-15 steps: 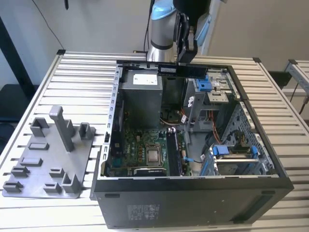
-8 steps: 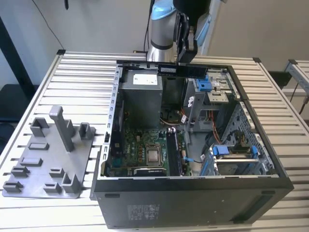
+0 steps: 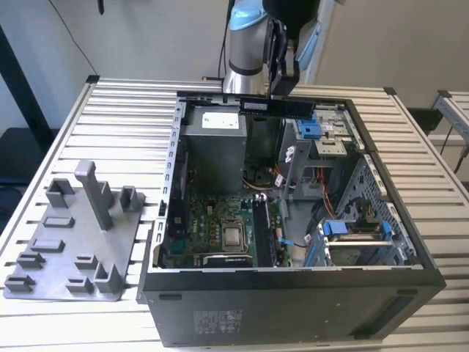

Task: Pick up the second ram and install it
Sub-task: 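Insert the second ram into the second slot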

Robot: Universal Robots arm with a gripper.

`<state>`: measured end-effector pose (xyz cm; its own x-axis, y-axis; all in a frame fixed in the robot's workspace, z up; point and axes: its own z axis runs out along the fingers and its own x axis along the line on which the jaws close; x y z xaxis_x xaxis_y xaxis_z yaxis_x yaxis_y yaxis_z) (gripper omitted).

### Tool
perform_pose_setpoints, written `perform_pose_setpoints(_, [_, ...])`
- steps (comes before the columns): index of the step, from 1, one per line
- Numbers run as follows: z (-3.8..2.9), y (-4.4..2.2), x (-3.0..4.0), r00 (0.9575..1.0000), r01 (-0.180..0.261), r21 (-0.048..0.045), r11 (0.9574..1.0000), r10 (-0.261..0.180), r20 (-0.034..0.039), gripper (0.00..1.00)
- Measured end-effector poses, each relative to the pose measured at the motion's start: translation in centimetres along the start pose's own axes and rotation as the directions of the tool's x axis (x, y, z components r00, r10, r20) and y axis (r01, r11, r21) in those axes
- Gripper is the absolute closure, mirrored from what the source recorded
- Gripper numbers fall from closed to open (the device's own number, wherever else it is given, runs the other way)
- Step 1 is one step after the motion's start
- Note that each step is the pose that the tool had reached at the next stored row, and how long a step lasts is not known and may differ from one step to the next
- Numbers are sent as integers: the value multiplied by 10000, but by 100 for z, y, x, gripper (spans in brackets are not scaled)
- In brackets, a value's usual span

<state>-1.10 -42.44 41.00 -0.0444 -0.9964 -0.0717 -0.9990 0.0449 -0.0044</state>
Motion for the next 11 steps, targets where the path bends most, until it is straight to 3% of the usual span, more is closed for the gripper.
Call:
perform_pose_setpoints(6, [1,0,0,9987,-516,37,9987,516,-1,86])
perform_pose_setpoints(11, [3,0,0,9946,-1042,76,9945,1042,-1,86])
